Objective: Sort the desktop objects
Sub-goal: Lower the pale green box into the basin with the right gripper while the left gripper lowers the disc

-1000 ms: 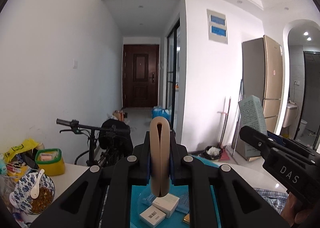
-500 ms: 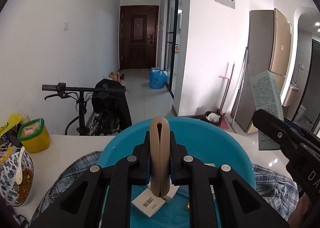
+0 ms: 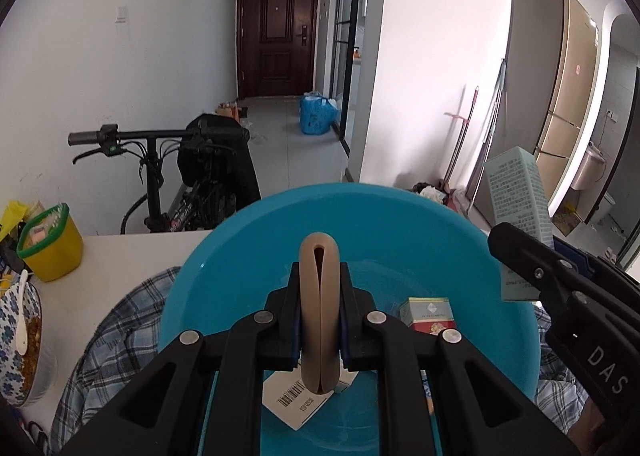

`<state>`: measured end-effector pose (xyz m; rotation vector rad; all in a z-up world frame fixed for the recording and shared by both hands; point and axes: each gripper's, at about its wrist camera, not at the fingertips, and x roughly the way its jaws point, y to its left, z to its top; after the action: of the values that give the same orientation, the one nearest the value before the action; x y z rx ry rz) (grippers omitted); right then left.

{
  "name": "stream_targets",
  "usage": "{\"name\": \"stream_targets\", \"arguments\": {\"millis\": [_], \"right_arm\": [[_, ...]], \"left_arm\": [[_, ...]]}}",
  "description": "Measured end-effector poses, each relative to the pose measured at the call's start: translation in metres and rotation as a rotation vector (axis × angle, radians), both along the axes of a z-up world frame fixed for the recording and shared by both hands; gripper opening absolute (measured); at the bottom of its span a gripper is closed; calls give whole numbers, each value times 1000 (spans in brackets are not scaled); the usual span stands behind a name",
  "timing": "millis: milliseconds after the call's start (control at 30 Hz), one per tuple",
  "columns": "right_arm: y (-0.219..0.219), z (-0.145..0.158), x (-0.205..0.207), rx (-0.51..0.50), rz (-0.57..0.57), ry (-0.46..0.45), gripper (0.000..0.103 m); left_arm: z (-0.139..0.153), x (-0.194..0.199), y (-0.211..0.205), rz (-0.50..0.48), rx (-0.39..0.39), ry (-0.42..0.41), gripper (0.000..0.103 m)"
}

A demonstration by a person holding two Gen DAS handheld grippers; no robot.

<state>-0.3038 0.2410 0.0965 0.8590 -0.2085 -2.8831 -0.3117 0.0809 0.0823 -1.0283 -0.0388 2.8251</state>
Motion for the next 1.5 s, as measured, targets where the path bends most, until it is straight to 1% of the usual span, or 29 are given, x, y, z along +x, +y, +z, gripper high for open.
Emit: {"name": "stream_targets", "arguments": {"millis": [200,267,333,500,600,1033,1500], "right_arm": [[9,-13,-13,-12,-8,-51,27],[13,-18,-16,-22,-14,-69,27],[15,-20,-19,-16,-20,-77,27],[11,-24,-22,8,-21,-92,27],[8,-26,-22,16,-14,-99,27],[6,-52,-39,35,-14,-192,27],[5,-61,-44,41,-2,-229,27]], "left_arm": [[-18,-10,5,-37,12,-68,15],[-22,-12,9,-38,0,-77,15],[-26,-14,12,-41,-7,-83,15],[-40,-20,14,-45,4,-149,15],[-45,-22,16,-45,0,-164,15],[-46,-26,11,-25,3,-177,15],[-46,-26,13,-30,-9,-175,15]]}}
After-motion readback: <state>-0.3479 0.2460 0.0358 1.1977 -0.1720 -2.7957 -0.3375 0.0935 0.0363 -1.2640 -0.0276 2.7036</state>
